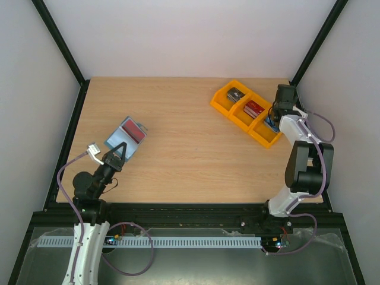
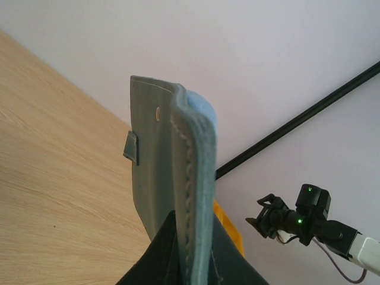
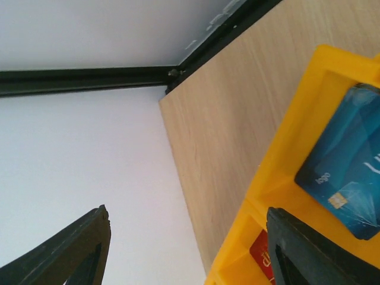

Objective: Take the credit cards out of the card holder

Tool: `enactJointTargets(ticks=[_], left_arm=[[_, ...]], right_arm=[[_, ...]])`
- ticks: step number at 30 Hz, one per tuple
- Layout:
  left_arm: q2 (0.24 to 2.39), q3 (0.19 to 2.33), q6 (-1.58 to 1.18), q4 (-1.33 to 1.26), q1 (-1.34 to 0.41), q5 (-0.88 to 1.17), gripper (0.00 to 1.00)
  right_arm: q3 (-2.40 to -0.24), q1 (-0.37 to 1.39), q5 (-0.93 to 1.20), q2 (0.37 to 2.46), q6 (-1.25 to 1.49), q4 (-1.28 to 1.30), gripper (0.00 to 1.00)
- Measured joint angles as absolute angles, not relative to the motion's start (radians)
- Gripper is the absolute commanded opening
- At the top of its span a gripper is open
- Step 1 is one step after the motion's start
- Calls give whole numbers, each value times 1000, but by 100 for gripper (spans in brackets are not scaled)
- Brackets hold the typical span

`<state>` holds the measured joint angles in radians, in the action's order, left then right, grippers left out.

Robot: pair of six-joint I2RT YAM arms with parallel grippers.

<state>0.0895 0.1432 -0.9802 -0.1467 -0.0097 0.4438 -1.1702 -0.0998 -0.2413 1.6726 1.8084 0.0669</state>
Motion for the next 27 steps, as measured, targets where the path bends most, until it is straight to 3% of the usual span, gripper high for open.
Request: enactJointTargets(ticks=[6, 9, 15, 19, 23, 27], left_arm=[[74, 143, -942, -159, -10, 462, 2], [74, 145, -896, -189, -10, 498, 2], [139, 199, -801, -287, -10, 606, 2], [181, 240, -745, -383, -10, 704, 2], [206, 285, -698, -433, -10, 802, 2], [218, 327, -670, -464, -10, 887, 2]], right_arm=[[-1206, -98, -94, 1662, 1497, -23, 77], [-1245, -49, 47, 1642, 1232, -83, 100], [-1418, 340, 536, 1604, 627, -113, 99], [-1511, 599, 815, 1605, 337, 12, 99], [-1561, 715, 966, 1607, 130, 193, 99], [-1562, 722, 1034, 1607, 30, 286, 99]])
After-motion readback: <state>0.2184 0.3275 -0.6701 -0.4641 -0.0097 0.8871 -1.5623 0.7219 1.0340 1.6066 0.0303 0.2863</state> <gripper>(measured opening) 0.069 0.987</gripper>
